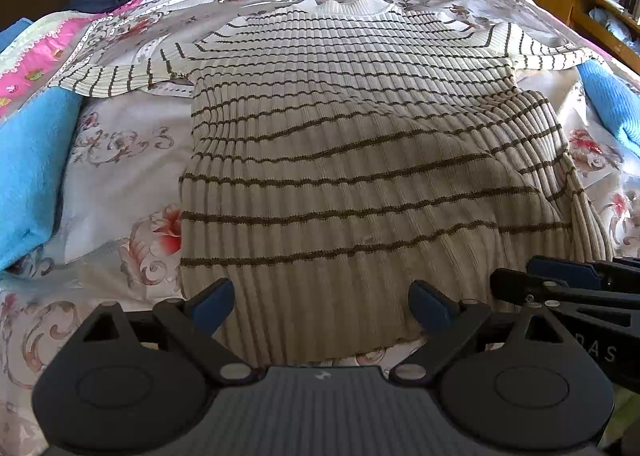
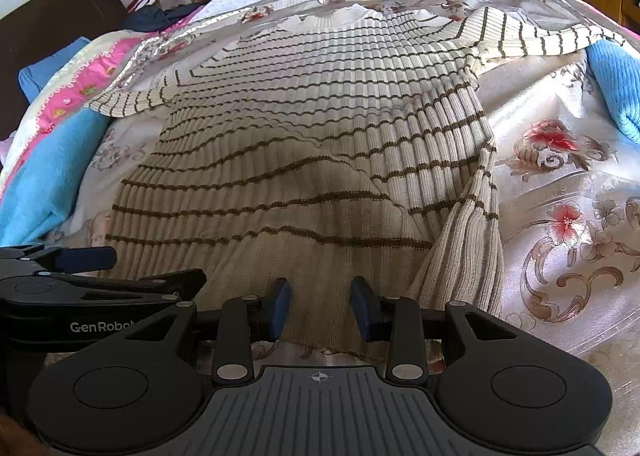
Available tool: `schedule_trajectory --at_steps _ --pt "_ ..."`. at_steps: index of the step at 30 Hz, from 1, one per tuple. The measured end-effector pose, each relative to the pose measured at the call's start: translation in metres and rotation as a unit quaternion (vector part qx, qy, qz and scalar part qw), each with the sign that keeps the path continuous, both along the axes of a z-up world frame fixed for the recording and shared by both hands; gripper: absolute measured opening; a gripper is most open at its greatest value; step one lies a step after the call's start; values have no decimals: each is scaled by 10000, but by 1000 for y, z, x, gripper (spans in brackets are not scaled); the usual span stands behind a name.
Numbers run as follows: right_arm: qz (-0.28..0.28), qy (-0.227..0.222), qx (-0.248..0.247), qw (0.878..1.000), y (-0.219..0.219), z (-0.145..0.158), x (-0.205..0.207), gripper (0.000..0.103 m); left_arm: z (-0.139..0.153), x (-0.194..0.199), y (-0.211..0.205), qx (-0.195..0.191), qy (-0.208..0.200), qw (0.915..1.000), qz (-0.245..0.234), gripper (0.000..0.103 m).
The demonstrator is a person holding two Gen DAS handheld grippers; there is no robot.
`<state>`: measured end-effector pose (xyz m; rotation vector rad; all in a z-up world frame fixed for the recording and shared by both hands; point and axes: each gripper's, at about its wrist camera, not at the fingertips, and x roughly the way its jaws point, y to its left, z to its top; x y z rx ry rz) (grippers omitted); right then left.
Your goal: Fold small clothes
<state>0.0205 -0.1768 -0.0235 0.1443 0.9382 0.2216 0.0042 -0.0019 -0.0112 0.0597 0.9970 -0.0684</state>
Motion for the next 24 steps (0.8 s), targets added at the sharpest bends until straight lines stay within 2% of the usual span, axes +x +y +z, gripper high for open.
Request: schedule_trajectory --at_steps 24 --pt "-15 -6 17 10000 0 -1 0 34 -2 0 1 -112 70 9999 -1 100"
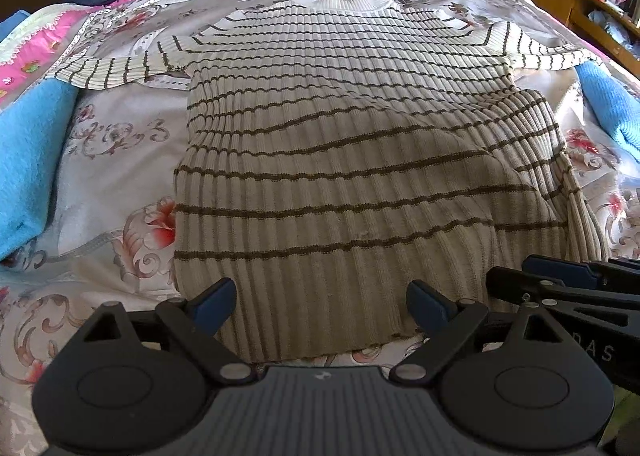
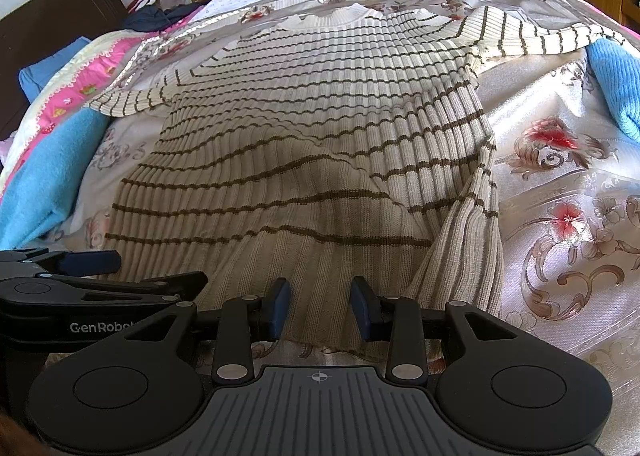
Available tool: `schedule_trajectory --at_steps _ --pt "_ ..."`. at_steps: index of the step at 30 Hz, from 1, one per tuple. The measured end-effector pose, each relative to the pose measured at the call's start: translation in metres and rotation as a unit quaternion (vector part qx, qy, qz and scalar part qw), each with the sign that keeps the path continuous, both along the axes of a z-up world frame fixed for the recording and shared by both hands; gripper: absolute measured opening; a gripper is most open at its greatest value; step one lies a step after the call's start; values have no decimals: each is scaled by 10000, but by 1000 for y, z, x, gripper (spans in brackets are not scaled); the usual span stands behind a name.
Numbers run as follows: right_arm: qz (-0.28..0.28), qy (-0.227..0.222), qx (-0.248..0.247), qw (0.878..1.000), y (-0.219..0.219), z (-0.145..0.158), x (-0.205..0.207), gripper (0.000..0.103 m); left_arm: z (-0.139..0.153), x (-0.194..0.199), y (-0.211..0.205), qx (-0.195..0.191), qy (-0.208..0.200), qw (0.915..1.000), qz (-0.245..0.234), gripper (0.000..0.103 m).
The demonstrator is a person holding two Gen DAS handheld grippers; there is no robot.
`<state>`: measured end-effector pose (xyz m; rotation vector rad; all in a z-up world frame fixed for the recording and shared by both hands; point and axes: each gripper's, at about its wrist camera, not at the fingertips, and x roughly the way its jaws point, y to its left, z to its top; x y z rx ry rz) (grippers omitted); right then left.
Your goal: Fold small clothes
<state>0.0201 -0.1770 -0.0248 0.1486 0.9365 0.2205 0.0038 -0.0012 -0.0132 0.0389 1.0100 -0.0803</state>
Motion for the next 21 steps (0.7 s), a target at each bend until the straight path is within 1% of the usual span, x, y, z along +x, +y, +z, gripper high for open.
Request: schedule_trajectory --at_steps 3,8,21 --pt "-46 -26 17 10000 -3 1 -1 34 0 0 0 -41 -5 10000 -30 101" --pt "-277 -14 61 9996 -12 2 -1 34 -1 2 0 -131 14 9999 -41 101" --pt "-217 19 -54 9997 -8 2 0 34 -1 1 -1 -176 21 9998 -118 101"
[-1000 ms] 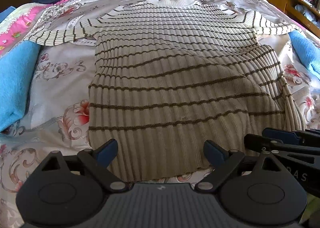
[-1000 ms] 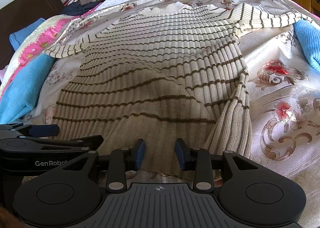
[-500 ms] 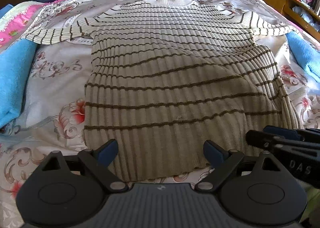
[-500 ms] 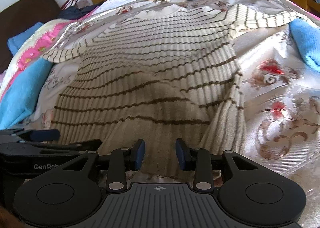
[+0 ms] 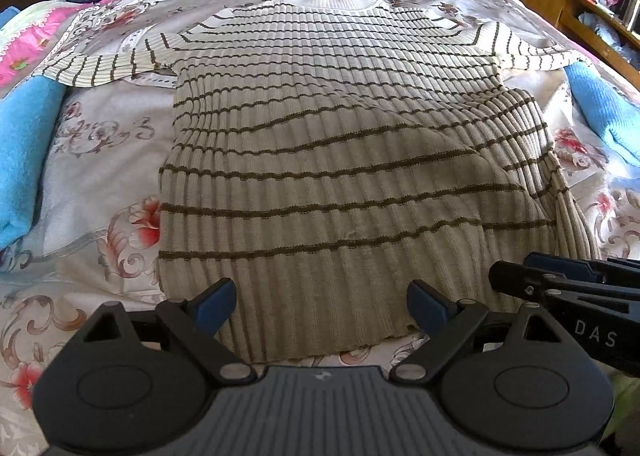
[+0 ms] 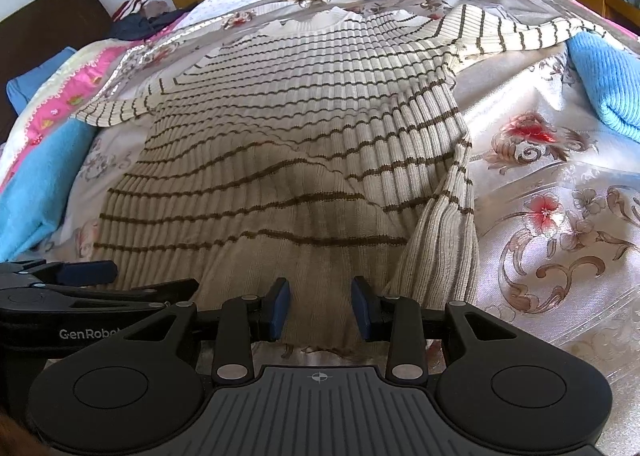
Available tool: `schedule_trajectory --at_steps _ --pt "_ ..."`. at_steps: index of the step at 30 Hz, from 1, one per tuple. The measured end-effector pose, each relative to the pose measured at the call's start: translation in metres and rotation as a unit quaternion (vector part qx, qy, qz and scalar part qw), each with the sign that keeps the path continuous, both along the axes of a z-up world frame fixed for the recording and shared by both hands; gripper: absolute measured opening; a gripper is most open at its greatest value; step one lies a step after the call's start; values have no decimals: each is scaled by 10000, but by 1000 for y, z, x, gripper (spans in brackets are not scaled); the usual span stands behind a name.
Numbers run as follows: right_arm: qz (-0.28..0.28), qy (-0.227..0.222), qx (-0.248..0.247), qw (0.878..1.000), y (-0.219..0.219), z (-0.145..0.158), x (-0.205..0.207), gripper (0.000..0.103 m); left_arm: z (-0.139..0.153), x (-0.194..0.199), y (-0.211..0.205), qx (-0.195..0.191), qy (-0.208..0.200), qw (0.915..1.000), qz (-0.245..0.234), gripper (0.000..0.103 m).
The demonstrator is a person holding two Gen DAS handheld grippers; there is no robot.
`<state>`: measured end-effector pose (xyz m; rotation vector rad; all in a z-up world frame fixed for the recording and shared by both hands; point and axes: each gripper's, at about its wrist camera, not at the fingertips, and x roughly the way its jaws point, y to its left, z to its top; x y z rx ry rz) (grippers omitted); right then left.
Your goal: Fold small clothes
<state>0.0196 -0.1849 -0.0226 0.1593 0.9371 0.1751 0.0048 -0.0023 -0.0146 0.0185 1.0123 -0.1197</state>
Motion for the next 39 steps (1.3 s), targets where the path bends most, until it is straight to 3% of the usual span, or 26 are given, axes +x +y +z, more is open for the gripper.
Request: schedule_trajectory --at_steps 11,18,29,36,39 --pt "-52 -70 -120 9999 0 4 -2 34 2 -2 1 -68 -52 10000 -22 101" --pt "-515 -427 -399 9970 -16 15 -5 34 11 -1 2 -195 -199 9996 -104 101" --pt "-918 -288 -867 9916 -39 9 5 34 21 13 -14 -141 -535 9970 -549 102" --pt "-1095 -99 -490 9927 -58 13 11 28 18 16 -19 -134 -520 9961 -697 102" --pt "-1070 -26 -818 9909 -59 9 14 27 19 20 -20 -212 -526 9959 -706 102"
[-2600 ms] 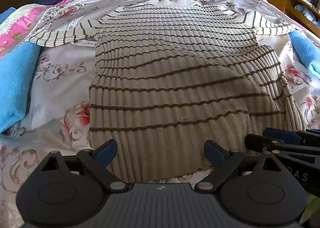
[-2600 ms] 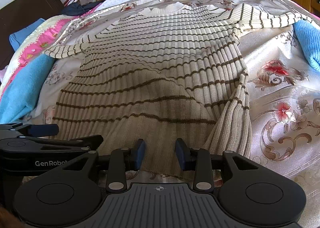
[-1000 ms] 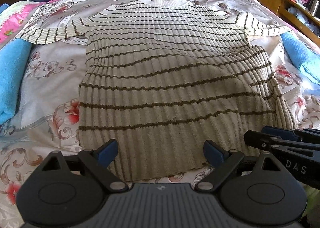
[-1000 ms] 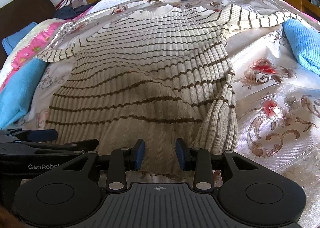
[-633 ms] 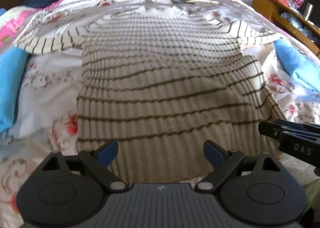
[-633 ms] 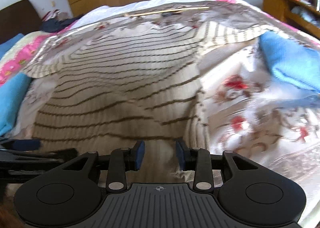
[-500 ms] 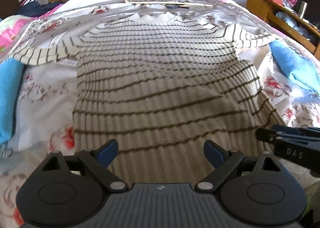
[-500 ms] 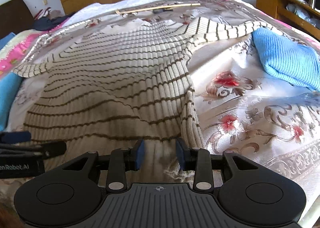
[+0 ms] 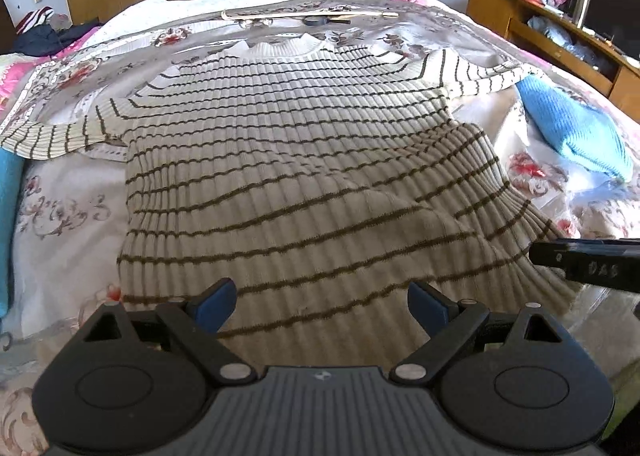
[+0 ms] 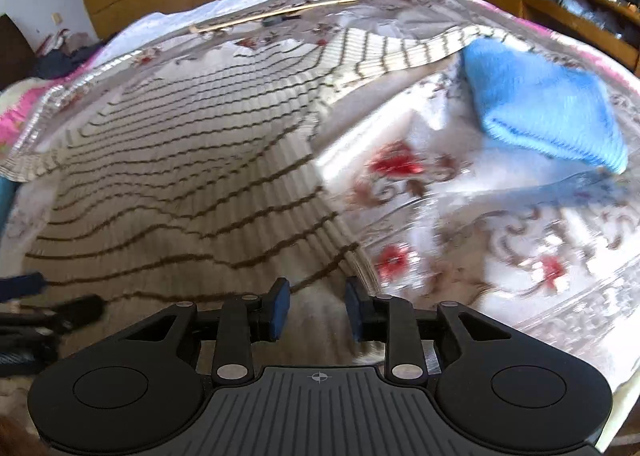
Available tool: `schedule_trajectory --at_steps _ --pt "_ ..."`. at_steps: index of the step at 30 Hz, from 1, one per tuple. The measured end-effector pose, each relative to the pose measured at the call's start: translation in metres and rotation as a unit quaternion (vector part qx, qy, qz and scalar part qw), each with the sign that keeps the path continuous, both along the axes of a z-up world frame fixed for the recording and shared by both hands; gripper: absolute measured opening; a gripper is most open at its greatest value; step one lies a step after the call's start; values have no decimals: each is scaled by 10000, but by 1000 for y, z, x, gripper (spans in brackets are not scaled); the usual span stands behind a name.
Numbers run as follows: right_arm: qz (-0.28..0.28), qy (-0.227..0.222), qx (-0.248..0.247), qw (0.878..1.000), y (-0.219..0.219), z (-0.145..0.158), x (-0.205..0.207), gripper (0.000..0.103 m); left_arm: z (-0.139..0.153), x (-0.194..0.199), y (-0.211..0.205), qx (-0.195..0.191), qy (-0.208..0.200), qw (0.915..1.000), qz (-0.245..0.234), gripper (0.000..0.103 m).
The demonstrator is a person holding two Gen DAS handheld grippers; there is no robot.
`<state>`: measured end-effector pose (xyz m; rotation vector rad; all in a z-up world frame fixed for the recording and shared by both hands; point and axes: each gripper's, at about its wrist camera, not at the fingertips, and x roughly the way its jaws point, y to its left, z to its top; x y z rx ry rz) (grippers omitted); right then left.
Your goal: Fold small clothes
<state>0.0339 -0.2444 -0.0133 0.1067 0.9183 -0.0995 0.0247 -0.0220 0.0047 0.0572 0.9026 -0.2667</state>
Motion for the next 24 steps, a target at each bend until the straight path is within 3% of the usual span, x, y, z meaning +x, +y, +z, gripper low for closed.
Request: schedule_trajectory --at_steps 2,3,5,9,12,16,20,24 --pt "139 135 -208 9996 2 -3 3 22 -5 3 -3 -21 146 9999 -63 102" --pt "192 175 -319 9992 2 -3 3 15 -8 3 -5 2 220 9997 -124 102" --pt "189 264 -283 9991 -5 0 2 9 -15 3 -7 64 380 9990 -242 101" --pt "-8 228 236 9995 -28 21 -3 10 -10 2 -9 -61 345 9987 -380 101" --pt "-88 -189 121 9997 -36 38 8 21 4 7 -15 -115 18 9987 -490 101" --pt "-70 -312 328 9990 -41 40 37 21 7 30 -22 -58 -157 9989 -448 102" --pt "101 -260 519 9983 -32 29 57 21 -5 48 -24 -43 -31 9994 -348 102" --pt "202 16 606 9980 -26 12 65 21 -33 50 -24 -1 471 9980 -426 102"
